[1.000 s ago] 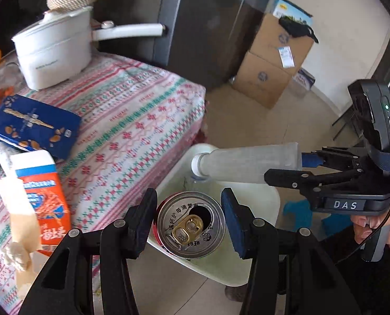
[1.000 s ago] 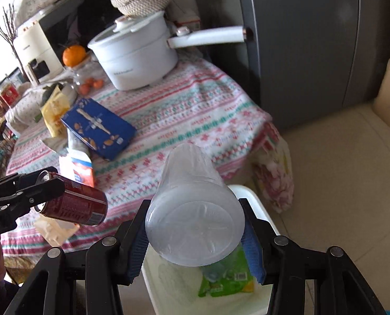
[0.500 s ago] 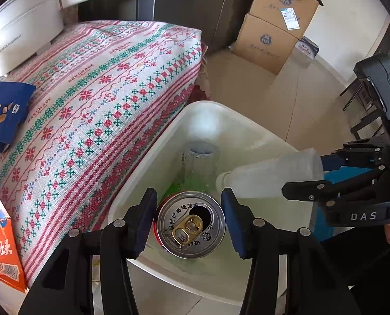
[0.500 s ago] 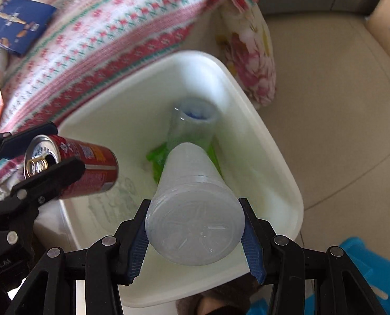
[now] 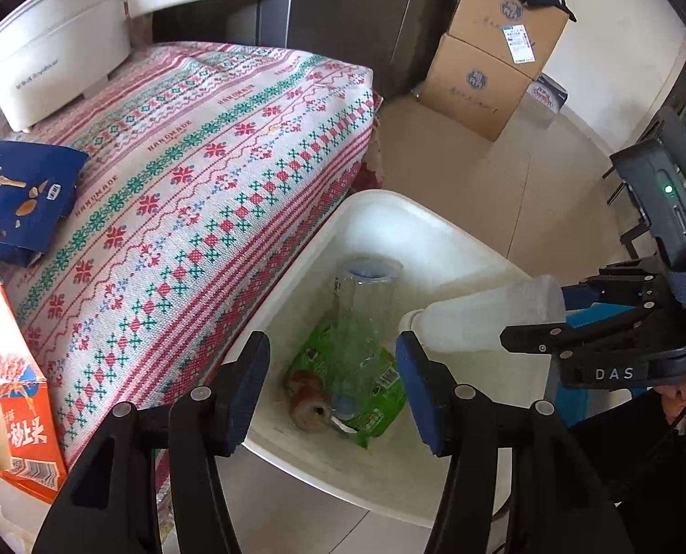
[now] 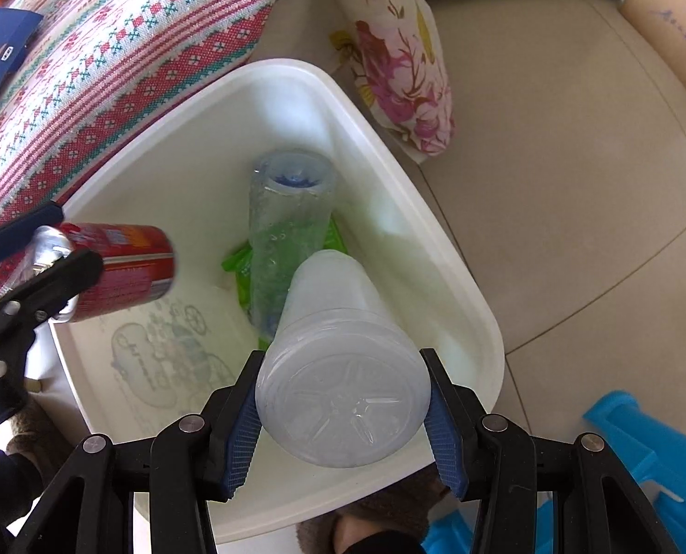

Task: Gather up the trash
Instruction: 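Open the left tool to drop the red can while the right tool releases the white bottle, then grasp the crumpled white tissue with the left tool while the right tool grasps the snack carton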

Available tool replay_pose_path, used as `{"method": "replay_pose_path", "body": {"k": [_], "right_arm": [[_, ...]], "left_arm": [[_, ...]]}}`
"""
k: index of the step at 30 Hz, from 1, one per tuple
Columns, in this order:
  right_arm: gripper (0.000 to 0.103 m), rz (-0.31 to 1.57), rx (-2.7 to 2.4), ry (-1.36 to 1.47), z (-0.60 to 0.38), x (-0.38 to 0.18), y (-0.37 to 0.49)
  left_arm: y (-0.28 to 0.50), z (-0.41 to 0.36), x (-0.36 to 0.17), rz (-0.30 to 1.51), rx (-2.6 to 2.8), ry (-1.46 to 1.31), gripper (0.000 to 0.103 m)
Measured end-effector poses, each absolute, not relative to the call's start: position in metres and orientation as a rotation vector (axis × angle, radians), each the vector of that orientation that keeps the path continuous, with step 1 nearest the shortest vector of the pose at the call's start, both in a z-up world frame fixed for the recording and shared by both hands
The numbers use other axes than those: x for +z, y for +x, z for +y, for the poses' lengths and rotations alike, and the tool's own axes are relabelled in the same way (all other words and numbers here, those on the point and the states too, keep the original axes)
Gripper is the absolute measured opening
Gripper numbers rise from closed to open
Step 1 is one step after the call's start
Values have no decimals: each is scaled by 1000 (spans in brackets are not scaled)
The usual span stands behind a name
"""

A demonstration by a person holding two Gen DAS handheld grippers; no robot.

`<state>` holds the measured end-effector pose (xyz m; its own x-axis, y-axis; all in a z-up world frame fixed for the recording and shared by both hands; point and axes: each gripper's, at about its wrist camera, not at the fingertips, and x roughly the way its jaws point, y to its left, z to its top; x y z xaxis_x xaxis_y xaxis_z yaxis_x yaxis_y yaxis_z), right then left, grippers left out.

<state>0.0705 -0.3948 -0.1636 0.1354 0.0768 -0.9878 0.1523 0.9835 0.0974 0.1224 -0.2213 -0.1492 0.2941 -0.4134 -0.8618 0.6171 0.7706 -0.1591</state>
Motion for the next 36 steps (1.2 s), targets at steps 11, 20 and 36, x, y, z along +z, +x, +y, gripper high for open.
{"method": "replay_pose_path", "body": {"k": [11, 20, 36], "right_arm": [[55, 1467, -67, 176, -388, -175, 79], [56, 1487, -78, 216, -388, -180, 80], [75, 1258, 69, 213, -341, -102, 97]], "left_arm": [[121, -193, -107, 1005, -653, 179, 75], [126, -160, -83, 988, -589, 128, 77], [148, -17, -40, 1039, -346, -79, 80]]}}
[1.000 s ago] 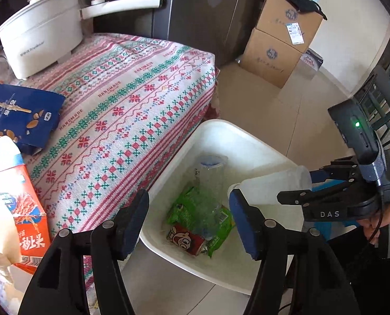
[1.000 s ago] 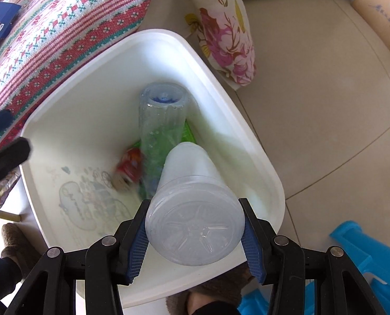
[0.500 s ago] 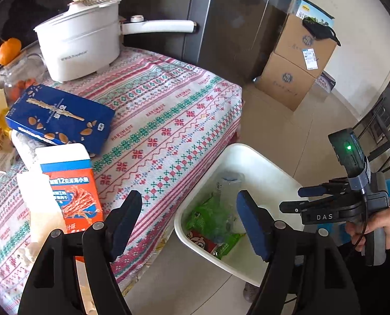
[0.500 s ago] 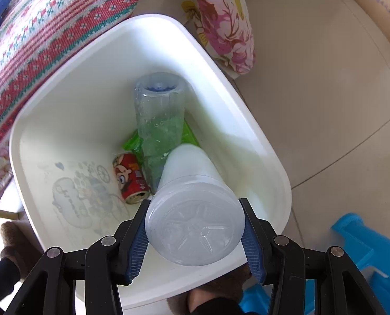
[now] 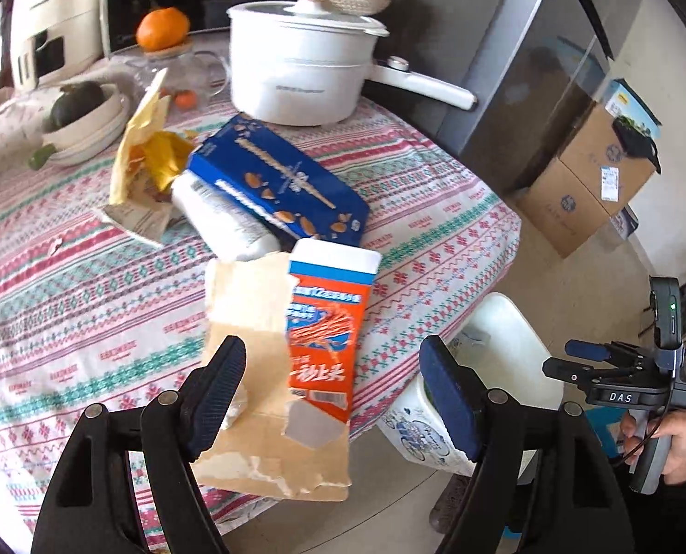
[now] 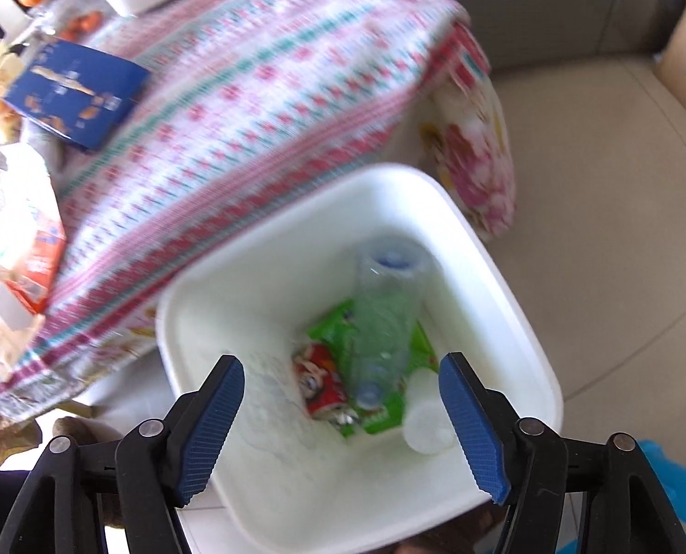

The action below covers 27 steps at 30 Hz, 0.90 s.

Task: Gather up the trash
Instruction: 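Grasp the crumpled white tissue with the left tool while the right tool grasps the snack carton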

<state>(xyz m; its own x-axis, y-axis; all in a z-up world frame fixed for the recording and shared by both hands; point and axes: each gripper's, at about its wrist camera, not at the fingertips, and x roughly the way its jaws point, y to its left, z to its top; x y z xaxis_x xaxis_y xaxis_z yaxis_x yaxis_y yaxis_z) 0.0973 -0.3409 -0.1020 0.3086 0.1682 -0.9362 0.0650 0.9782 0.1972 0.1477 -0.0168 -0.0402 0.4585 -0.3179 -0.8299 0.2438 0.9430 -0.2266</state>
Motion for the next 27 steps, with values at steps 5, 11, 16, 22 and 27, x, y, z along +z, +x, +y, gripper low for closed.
{"method": "replay_pose_path", "body": {"k": [5, 11, 16, 22, 27], "right_arm": [[77, 1228, 111, 191, -317, -87, 108], [78, 1212, 168, 156, -280, -77, 119], [79, 1208, 212, 126, -254, -72, 123], [79, 1217, 230, 105, -235, -73, 126], [79, 1228, 223, 107, -232, -76, 127]], "left_arm": [[146, 21, -51, 1082, -296, -131, 80], [143, 43, -74, 1153, -294, -146, 80], [147, 48, -95, 1215, -288, -178, 75], [155, 38, -110, 1233, -255, -168, 63], [166, 27, -122, 1236, -196, -129, 52]]}}
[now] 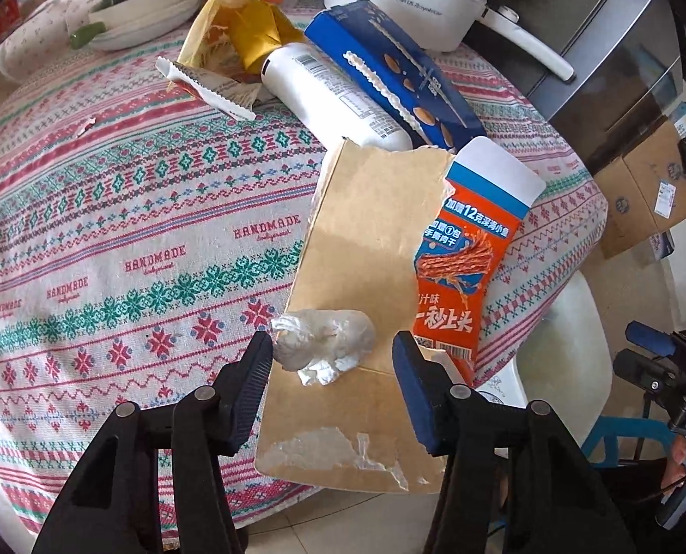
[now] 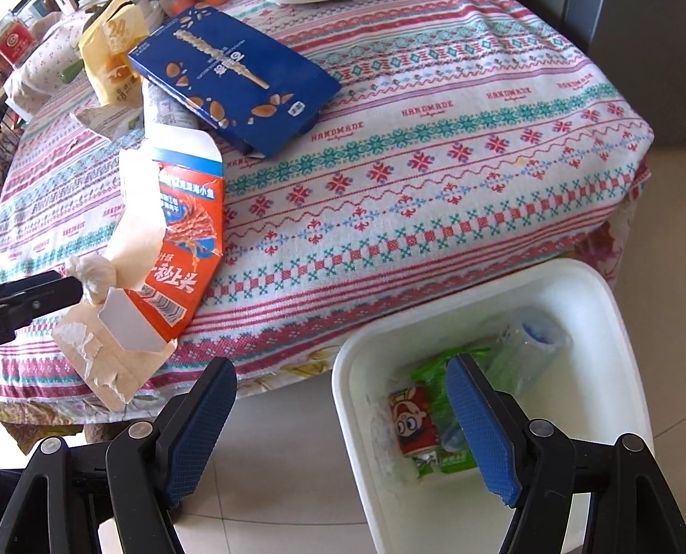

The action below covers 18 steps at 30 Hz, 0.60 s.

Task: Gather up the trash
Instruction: 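Grasp the crumpled white tissue with the left tool while the right tool grasps the snack carton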

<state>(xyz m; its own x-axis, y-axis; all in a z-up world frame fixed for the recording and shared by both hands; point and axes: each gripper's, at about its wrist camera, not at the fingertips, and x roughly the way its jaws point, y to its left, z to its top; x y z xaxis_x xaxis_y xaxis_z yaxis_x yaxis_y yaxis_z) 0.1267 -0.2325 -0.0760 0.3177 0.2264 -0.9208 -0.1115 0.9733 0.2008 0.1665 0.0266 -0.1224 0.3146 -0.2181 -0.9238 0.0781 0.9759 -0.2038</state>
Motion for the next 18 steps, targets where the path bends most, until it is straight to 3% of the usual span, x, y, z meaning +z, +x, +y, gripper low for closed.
{"method": "replay_pose_path", "body": {"k": [6, 18], "right_arm": [[79, 1239, 210, 108, -232, -79, 129], [79, 1218, 252, 100, -196, -79, 151]], "left_arm": [[173, 22, -131, 1233, -165, -138, 38], [152, 55, -89, 1142, -217, -211, 37]]}}
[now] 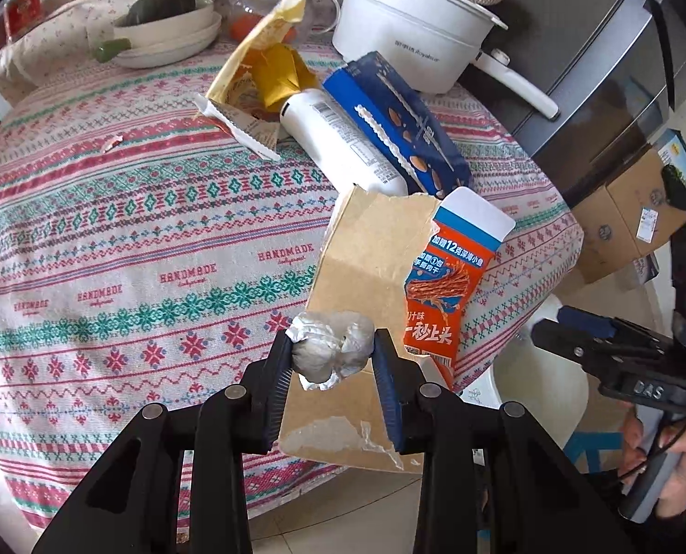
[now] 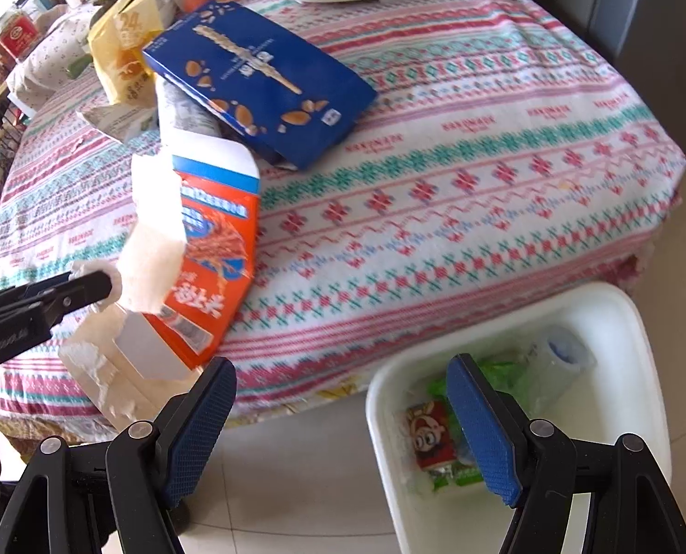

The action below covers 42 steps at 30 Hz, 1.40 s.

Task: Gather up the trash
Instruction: 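Grasp the crumpled white tissue with the left tool while the right tool grasps the snack carton, then lift the tissue and orange snack carton and carry both over the white bin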

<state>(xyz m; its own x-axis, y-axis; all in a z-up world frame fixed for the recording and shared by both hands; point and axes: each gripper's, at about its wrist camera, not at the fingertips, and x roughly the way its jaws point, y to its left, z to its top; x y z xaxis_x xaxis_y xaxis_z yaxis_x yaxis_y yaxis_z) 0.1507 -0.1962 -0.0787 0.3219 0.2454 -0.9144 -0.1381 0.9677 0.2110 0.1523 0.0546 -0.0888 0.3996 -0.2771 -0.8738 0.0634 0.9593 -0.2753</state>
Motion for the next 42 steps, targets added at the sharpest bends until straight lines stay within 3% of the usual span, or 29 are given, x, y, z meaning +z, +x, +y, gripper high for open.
{"method": "replay_pose_path", "body": {"k": [12, 17, 25, 27, 33, 42], "right_arm": [[79, 1210, 256, 226, -156, -124, 200], [66, 1163, 283, 267, -151, -131, 207], [20, 1126, 412, 248, -130, -125, 204], [14, 1102, 429, 240, -127, -118, 201], [4, 1004, 480, 231, -127, -81, 185], [2, 868, 469, 111, -143, -28, 145]], "left_arm": [[128, 106, -77, 1116, -193, -227, 37], [125, 113, -76, 1112, -201, -231, 37], [122, 111, -74, 1099, -203, -221, 37], [122, 111, -73, 1093, -201, -223, 37], [119, 110, -64, 1064, -199, -229, 37], [117, 96, -48, 1010, -216, -208, 37]]}}
